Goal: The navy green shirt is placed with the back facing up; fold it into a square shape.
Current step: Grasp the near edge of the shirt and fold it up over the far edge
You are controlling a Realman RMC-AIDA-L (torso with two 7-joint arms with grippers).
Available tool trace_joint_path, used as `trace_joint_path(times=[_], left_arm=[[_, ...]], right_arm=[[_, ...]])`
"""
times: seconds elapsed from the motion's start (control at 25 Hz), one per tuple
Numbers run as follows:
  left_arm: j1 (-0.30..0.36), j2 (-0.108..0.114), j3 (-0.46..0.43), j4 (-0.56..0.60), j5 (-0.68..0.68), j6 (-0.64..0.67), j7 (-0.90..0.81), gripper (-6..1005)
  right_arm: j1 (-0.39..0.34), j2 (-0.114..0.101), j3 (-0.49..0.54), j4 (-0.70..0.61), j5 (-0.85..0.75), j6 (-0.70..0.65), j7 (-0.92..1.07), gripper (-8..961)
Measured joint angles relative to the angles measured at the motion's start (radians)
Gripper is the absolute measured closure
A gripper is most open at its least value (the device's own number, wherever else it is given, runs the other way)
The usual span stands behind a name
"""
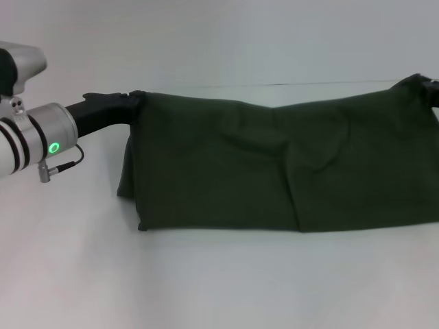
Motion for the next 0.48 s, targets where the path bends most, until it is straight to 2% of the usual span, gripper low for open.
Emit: trace_joint_path(times=[0.48], left_arm=[[-0.011,-0.002,0.012,-0.024,-0.007,-0.069,0.003,980]], right_arm=[[0.004,0.023,-0.020,0.016,0.020,0.073,-0.028,865]])
